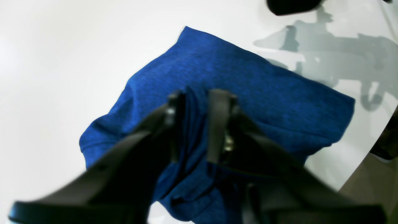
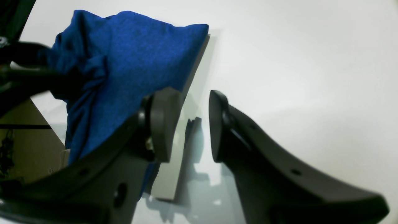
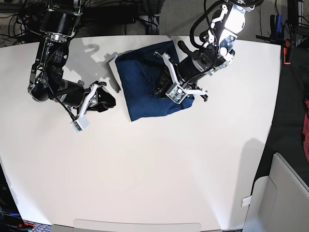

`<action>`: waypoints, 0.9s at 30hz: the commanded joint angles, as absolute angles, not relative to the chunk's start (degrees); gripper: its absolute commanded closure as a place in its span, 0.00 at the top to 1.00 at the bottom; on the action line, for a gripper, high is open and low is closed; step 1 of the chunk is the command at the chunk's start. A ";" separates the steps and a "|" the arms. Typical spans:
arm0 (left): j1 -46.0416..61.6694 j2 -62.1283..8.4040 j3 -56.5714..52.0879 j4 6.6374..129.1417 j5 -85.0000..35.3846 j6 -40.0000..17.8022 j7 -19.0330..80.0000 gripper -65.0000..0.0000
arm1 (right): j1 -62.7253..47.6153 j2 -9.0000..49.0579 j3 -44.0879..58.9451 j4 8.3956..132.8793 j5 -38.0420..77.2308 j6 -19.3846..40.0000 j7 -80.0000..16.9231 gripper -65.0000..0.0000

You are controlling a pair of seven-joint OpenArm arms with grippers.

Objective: Fold the T-shirt properly
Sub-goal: 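Lift the grasped shirt edge with the left gripper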

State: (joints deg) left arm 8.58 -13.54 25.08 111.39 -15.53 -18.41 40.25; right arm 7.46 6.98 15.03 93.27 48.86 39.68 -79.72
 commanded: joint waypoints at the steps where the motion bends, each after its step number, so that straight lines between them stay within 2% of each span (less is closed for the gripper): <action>1: 8.22 -13.58 24.84 112.22 -15.78 -18.68 38.73 0.07 | 8.48 7.43 16.04 94.29 50.33 40.00 -78.90 0.28; 4: 8.48 -13.58 24.75 112.66 -15.78 -18.51 39.25 0.00 | 8.48 7.43 16.92 94.29 50.33 40.00 -78.90 0.28; 12: 14.81 -13.85 22.29 118.37 -15.78 -18.51 39.34 0.00 | 8.48 7.43 17.10 94.20 50.33 40.00 -78.90 0.28; 27: 24.31 -15.52 20.09 120.04 -15.87 -18.51 38.73 0.00 | 9.01 6.99 16.75 93.85 49.80 40.00 -78.64 0.28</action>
